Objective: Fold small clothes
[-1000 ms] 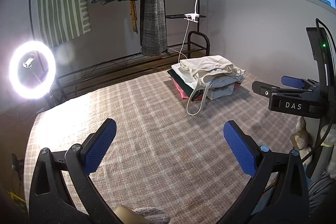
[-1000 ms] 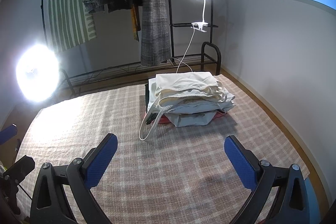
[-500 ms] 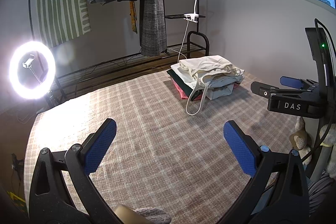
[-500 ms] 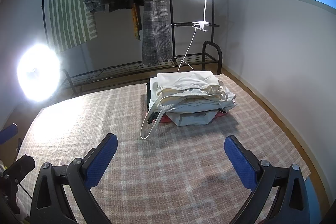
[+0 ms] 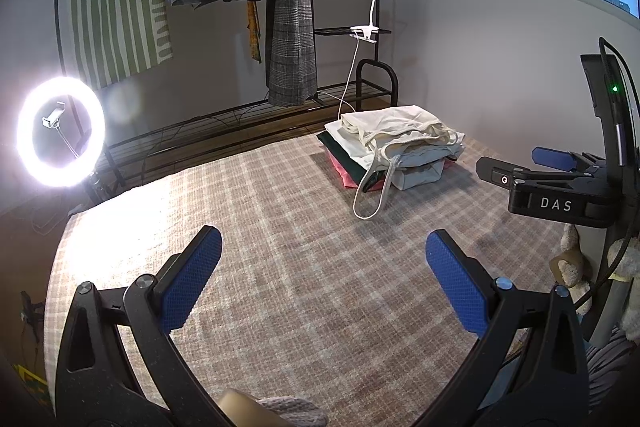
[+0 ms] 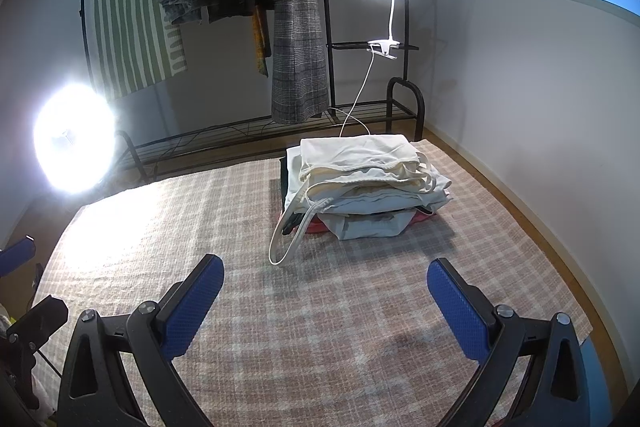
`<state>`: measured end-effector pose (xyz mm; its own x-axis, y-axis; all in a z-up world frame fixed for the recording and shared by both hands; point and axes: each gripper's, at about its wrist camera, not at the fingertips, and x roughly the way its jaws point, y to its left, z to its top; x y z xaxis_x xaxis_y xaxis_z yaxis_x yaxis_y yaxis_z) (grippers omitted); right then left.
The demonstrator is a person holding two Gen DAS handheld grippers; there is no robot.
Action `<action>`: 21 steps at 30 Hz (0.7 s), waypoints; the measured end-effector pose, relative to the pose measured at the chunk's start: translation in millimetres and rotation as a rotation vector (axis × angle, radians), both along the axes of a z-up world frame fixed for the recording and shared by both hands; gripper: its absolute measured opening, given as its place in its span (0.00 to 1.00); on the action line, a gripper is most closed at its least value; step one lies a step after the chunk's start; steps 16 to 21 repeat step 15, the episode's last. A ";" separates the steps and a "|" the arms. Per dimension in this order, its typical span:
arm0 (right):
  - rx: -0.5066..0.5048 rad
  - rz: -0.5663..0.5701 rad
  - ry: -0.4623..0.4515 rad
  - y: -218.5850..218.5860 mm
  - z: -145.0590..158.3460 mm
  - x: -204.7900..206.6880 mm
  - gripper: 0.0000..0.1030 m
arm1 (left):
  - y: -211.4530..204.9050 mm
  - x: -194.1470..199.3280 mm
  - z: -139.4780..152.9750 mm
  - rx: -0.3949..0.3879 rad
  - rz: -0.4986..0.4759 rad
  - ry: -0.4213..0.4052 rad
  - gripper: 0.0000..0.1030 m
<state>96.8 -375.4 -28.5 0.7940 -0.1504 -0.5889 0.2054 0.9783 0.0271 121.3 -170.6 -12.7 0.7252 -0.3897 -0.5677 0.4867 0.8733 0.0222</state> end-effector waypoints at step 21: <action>0.002 0.003 0.003 3.2 -1.0 -0.4 1.00 | 0.2 -3.8 -1.0 -0.016 0.004 -0.020 1.00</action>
